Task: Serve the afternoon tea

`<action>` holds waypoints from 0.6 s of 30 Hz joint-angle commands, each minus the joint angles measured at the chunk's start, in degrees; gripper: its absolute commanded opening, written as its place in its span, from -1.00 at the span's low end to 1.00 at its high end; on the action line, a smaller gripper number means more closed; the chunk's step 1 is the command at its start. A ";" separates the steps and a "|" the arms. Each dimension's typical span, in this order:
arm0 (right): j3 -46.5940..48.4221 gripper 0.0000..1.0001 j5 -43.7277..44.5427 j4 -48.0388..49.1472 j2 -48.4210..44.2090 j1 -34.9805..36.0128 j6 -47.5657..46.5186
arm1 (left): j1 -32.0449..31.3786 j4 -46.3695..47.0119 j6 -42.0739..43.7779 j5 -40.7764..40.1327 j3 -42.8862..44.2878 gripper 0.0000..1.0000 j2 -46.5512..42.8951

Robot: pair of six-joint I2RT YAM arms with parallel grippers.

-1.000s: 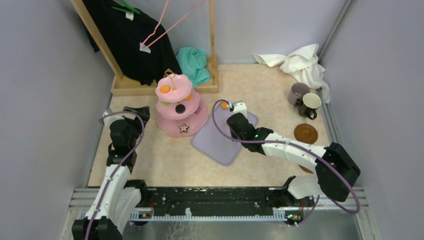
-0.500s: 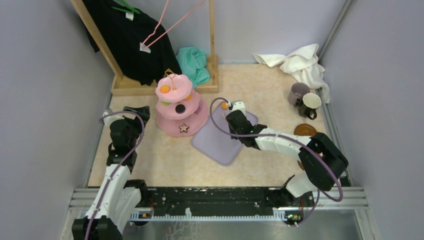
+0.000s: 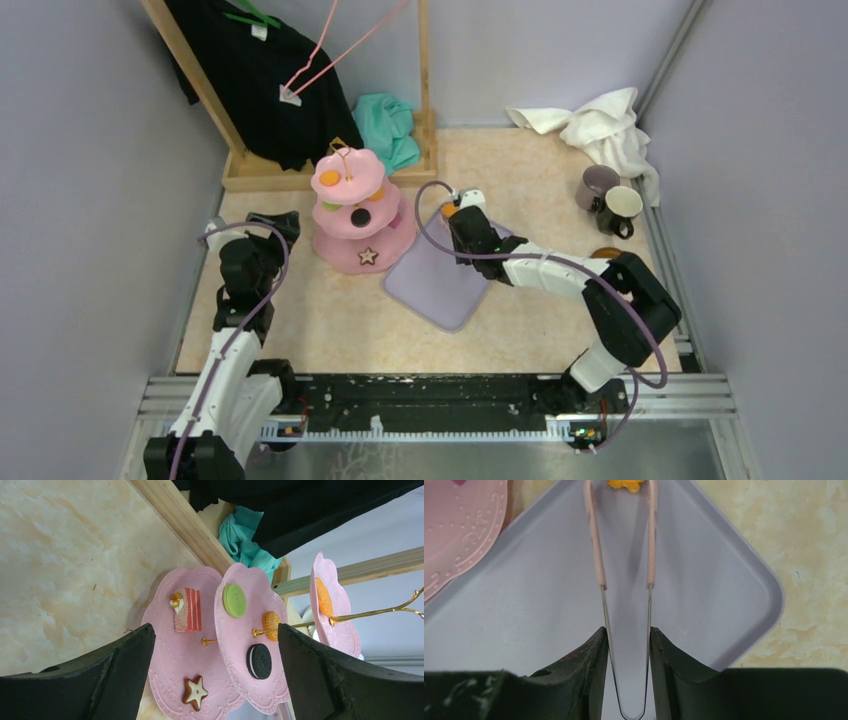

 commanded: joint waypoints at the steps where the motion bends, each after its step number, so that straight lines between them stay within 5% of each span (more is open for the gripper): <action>1: 3.85 -0.31 -0.86 2.97 1.59 -1.12 -0.94 | 0.15 1.97 0.61 -0.27 -0.47 0.94 0.13; 18: 6.29 -0.31 -2.46 3.88 5.41 -2.99 -2.37 | 0.15 2.05 0.41 -0.37 -0.72 0.94 0.06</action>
